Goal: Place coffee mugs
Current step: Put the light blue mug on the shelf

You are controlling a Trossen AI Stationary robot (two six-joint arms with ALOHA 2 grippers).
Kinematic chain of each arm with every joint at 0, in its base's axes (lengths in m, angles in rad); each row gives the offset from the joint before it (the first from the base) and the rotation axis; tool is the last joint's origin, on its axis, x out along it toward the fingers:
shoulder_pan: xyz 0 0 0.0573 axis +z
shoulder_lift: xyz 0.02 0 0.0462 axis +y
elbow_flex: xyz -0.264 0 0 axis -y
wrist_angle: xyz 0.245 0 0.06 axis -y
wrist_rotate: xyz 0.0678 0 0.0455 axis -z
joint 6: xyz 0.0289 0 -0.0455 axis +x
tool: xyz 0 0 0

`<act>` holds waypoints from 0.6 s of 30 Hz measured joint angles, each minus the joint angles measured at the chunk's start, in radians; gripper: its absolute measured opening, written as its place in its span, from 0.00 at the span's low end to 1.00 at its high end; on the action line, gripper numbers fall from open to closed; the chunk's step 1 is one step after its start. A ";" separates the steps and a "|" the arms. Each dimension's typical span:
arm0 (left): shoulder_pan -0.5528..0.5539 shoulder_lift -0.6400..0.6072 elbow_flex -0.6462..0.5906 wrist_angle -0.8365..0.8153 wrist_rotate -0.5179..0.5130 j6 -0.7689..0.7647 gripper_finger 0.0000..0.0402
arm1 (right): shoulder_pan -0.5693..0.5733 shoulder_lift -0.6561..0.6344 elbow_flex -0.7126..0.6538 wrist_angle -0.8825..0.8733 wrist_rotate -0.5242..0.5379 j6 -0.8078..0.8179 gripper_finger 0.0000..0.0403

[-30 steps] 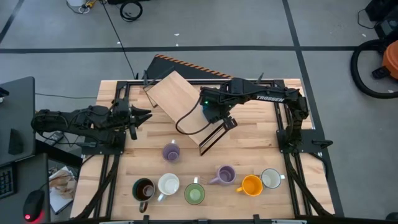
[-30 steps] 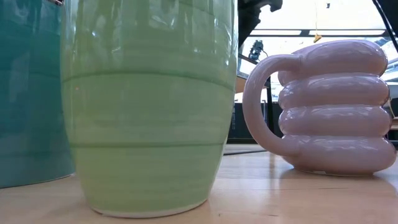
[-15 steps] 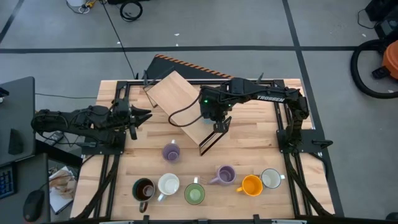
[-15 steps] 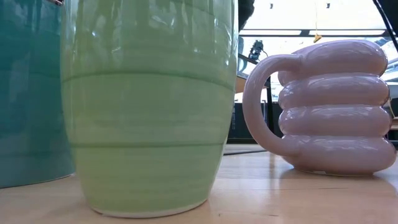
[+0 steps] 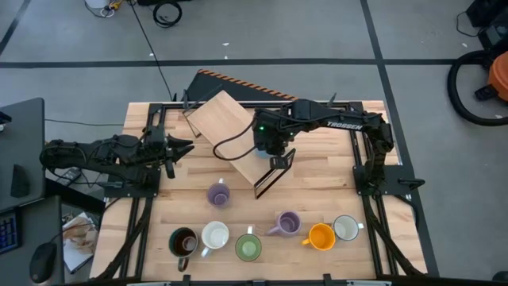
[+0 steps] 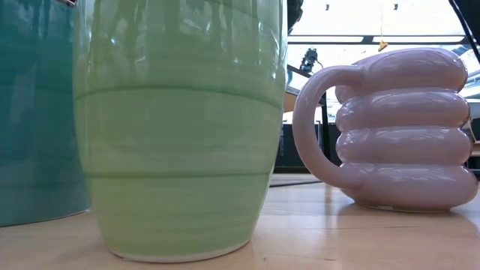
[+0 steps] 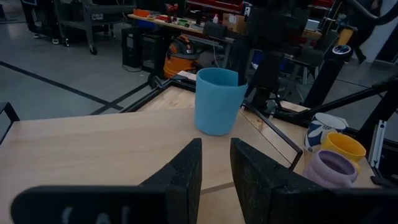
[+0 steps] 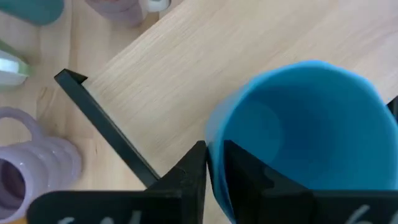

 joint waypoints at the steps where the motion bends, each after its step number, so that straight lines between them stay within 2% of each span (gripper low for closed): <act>1: 0.000 0.000 0.000 0.000 0.000 0.000 0.22 | 0.000 0.000 0.000 0.008 0.005 -0.005 0.18; 10: 0.000 0.000 0.000 -0.001 0.000 0.000 0.22 | 0.000 0.000 0.000 0.071 0.029 -0.032 0.28; 18: 0.000 0.000 0.000 -0.001 0.008 0.000 0.22 | 0.001 0.000 0.000 0.069 0.067 -0.150 0.30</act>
